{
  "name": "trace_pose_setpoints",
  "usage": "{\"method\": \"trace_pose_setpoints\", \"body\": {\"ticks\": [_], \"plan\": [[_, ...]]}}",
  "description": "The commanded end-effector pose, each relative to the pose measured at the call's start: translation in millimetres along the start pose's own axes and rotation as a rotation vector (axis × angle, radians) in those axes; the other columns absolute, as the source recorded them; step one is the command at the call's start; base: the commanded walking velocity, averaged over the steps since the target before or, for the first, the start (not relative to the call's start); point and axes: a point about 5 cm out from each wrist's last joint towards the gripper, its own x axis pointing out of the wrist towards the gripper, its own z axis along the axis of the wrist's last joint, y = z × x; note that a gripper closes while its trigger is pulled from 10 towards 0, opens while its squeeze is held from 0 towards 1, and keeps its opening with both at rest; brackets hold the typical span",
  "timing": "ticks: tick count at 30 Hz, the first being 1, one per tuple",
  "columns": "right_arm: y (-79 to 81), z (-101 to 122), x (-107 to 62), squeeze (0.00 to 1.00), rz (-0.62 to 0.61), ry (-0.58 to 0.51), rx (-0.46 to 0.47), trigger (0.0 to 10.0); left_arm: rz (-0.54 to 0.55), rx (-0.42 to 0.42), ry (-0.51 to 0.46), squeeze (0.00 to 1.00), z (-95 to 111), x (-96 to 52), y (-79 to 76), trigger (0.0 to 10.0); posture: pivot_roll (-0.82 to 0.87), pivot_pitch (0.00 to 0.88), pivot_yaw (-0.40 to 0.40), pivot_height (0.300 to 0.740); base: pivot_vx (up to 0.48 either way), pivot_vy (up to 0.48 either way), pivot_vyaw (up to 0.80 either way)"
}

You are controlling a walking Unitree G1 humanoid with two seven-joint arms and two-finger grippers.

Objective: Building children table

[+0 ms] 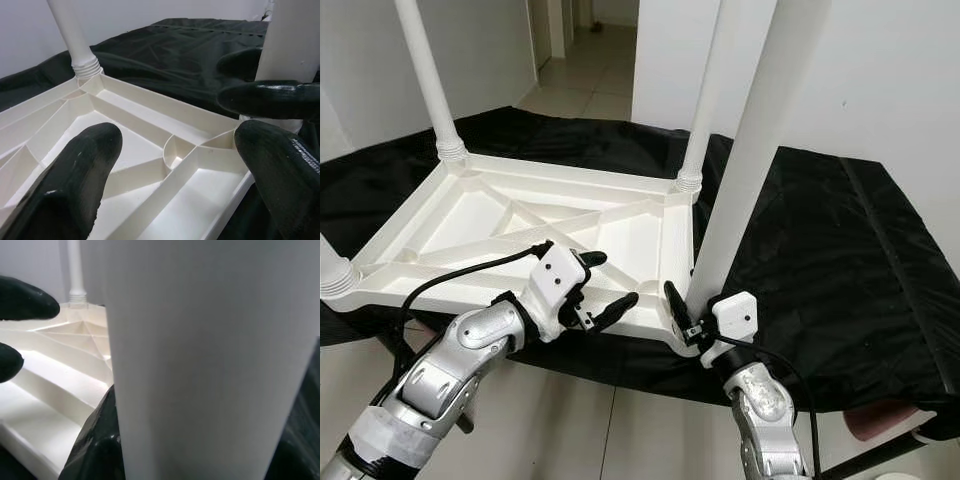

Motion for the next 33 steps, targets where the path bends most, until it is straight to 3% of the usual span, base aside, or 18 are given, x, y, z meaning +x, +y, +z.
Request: {"method": "trace_pose_setpoints", "body": {"ticks": [1,10,23,33], "plan": [[6.5,-26,-6.6,0.00,0.029,0.162,0.076,10.0,-0.035,0.012,0.004,0.00,2,-0.2,0.0,10.0,-0.01,0.035,-0.043,0.740,0.000,0.000,0.00],[3.5,-30,-10.7,0.00,0.137,0.248,0.083,10.0,-0.031,0.012,0.004,0.00,2,0.0,0.6,10.0,-0.01,0.036,-0.046,0.740,0.000,0.000,0.00],[-5.7,-38,-14.6,0.00,0.131,0.384,0.085,10.0,-0.033,0.014,0.004,0.00,2,-0.8,0.9,10.0,-0.01,0.037,-0.042,0.740,0.000,0.000,0.00],[-0.7,-34,-23.6,0.00,0.186,0.325,0.098,10.0,-0.031,0.018,0.006,0.00,2,-1.8,1.5,10.0,0.00,0.036,-0.043,0.740,0.000,0.000,0.00]]}}
